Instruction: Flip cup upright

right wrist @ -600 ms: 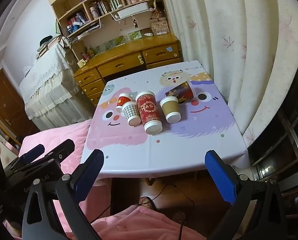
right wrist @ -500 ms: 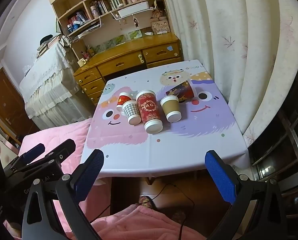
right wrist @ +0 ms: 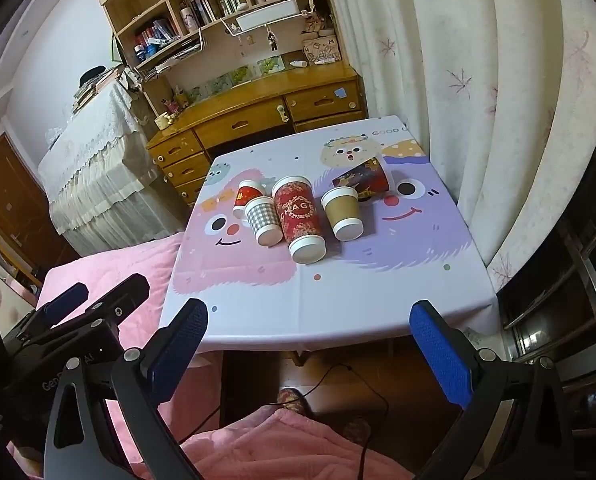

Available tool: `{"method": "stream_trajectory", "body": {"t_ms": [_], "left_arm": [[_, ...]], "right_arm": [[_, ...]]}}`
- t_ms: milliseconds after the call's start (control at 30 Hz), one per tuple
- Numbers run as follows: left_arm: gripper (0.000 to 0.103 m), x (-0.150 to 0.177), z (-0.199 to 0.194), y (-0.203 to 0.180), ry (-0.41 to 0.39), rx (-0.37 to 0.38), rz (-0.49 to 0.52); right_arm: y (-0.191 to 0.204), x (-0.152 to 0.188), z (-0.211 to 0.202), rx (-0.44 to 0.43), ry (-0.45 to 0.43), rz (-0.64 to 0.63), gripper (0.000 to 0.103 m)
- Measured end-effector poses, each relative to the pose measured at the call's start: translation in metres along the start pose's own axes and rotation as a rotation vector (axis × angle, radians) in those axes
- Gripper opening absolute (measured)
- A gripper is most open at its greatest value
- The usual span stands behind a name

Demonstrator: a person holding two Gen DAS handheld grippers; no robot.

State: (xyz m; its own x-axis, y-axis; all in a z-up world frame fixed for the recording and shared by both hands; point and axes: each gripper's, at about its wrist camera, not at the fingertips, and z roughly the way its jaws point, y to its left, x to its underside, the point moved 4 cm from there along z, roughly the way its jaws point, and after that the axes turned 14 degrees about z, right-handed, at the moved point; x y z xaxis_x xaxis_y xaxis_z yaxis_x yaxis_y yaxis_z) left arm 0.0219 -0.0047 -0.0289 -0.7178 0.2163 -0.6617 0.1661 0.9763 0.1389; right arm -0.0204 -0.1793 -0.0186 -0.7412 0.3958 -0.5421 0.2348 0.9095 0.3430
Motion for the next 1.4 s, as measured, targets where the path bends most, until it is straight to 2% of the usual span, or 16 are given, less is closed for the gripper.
{"method": "stream_trajectory", "body": {"t_ms": [667,833,1000,1033,1400], "left_arm": [[0.097,-0.003,-0.002,0.003,0.017,0.014,-0.013],[0.097,-0.004,0.004,-0.001,0.031,0.012,-0.016],[0.097,-0.004,0.008,-0.003,0.036,0.011,-0.020],[0.097,-0.004,0.009,-0.003,0.037,0.013,-0.020],[0.097,0.002,0.008,0.000,0.023,-0.007,-0.045]], "right_arm": [[0.000,-0.001,0.001,0.001,0.005,0.002,0.103],[-0.005,-0.011,-0.002,0.002,0.008,0.002,0.103],[-0.002,0.005,0.007,0.000,0.019,0.003,0.103],[-0.012,0.004,0.005,-0.003,0.022,0.003,0.103],[-0.007,0.006,0.007,-0.015,0.009,0.002,0.103]]}}
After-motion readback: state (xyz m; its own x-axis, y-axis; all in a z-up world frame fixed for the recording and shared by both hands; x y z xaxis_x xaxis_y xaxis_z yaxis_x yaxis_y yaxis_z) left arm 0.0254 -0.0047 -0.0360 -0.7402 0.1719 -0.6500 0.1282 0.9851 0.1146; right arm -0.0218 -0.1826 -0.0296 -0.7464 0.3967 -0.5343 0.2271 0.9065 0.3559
